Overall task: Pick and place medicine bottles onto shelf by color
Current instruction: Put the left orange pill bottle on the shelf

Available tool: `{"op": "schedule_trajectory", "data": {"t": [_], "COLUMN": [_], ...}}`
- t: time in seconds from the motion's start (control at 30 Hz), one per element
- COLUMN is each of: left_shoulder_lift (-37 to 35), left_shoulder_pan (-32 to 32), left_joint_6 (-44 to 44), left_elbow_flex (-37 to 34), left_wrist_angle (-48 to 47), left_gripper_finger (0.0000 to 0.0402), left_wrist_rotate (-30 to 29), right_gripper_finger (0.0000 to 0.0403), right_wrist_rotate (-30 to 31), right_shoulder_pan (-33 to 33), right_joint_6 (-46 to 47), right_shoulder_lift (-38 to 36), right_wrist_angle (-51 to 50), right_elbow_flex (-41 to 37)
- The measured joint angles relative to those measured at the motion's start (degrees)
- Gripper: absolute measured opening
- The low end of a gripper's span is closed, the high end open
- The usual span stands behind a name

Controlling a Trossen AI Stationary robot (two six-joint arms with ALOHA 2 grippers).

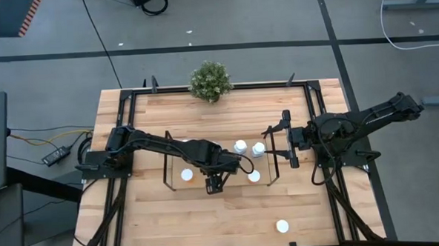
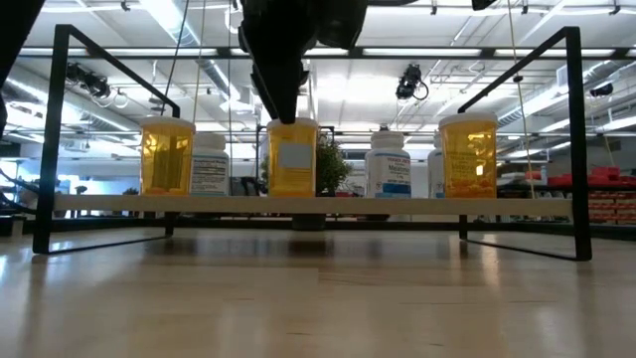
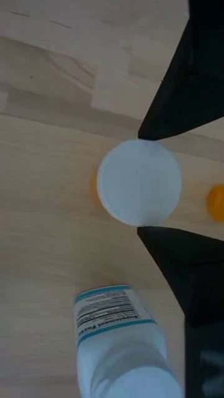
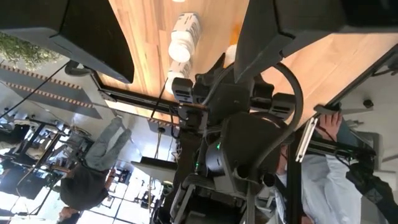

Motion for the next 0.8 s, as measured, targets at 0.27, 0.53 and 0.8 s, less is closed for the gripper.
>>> {"op": "schedule_trajectory", "data": {"t": [0.27,0.53,0.8], "left_shoulder_lift": [0.0,-0.02,-0.15], "left_shoulder_pan": [-0.02,-0.04,-0.69], "left_joint_6": [-0.02,-0.51,-1.16], "left_elbow_flex": [-0.46,2.72,9.53], "left_wrist_angle": [-0.34,-4.31,-6.58], "left_gripper_finger": [0.0247,0.0242,0.0223], "left_wrist_rotate": [0.01,0.02,-4.21], "right_gripper_finger": [0.0284,0.0284,0.0284], "right_wrist_rotate": [0.0,-0.02,-0.02], "right_shoulder_pan": [0.0,0.0,0.0], "right_joint_6": [0.0,0.0,0.0], "right_shoulder_lift": [0.0,0.0,0.0], "right_wrist_angle": [-0.04,-0.48,-0.81], "right_elbow_flex": [0.0,0.0,0.0]}}
